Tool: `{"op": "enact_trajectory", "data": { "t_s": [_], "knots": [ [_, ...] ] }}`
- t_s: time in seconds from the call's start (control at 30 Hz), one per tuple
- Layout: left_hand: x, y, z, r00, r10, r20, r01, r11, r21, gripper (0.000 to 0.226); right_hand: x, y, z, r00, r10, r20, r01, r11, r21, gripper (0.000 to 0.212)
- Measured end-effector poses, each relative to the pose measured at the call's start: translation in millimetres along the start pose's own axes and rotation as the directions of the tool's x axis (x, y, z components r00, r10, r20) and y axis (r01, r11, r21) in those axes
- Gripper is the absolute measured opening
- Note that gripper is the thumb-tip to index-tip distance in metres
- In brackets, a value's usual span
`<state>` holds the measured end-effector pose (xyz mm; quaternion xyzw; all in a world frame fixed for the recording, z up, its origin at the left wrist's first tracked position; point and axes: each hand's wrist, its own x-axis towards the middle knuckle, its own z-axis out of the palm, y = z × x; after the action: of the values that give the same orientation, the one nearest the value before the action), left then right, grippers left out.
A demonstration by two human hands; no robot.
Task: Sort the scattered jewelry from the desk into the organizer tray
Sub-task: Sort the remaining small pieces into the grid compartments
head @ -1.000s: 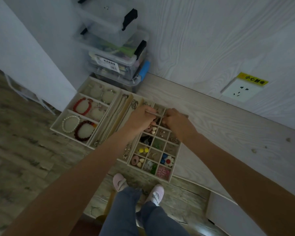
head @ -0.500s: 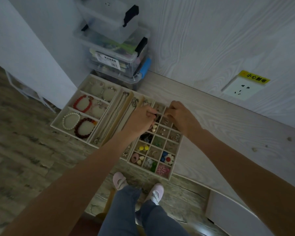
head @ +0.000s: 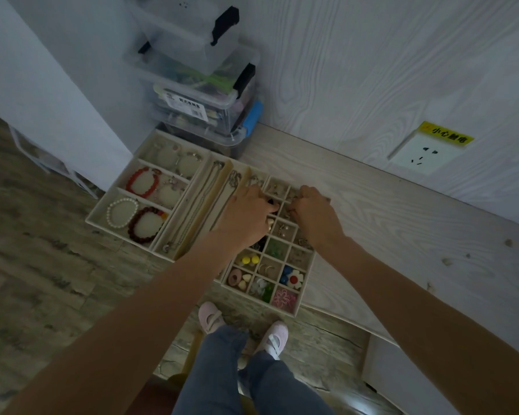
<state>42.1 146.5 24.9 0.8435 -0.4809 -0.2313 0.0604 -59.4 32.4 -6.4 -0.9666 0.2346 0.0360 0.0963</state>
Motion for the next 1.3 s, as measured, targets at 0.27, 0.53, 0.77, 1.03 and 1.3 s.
{"op": "enact_trajectory", "data": {
  "t_s": [0.27, 0.53, 0.77, 1.03, 1.3],
  "knots": [
    [1, 3, 0, 1.0, -0.012, 0.024, 0.011, 0.999, 0.035, 0.046, 1, 0, -1, 0.999, -0.028, -0.02, 0.029, 0.997, 0.074, 0.021],
    [0, 6, 0, 1.0, 0.012, 0.006, -0.012, 0.997, 0.078, 0.052, 5, 0, 1, 1.0, -0.011, 0.006, 0.011, 0.995, 0.103, 0.024],
    [0, 7, 1, 1.0, 0.02, 0.001, -0.02, 0.995, 0.097, 0.05, -1, -1, -8, 1.0, -0.018, 0.025, 0.012, 0.979, 0.204, 0.023],
    [1, 13, -1, 1.0, 0.006, 0.018, -0.009, 0.989, 0.149, 0.043, -9, 16, -34, 0.959, 0.203, 0.2, -0.282, 0.772, 0.569, 0.02],
    [1, 19, -2, 1.0, -0.009, 0.007, 0.007, 0.983, 0.183, 0.039, -12, 18, -37, 0.889, 0.266, 0.373, -0.447, 0.321, 0.835, 0.011]
  ]
}}
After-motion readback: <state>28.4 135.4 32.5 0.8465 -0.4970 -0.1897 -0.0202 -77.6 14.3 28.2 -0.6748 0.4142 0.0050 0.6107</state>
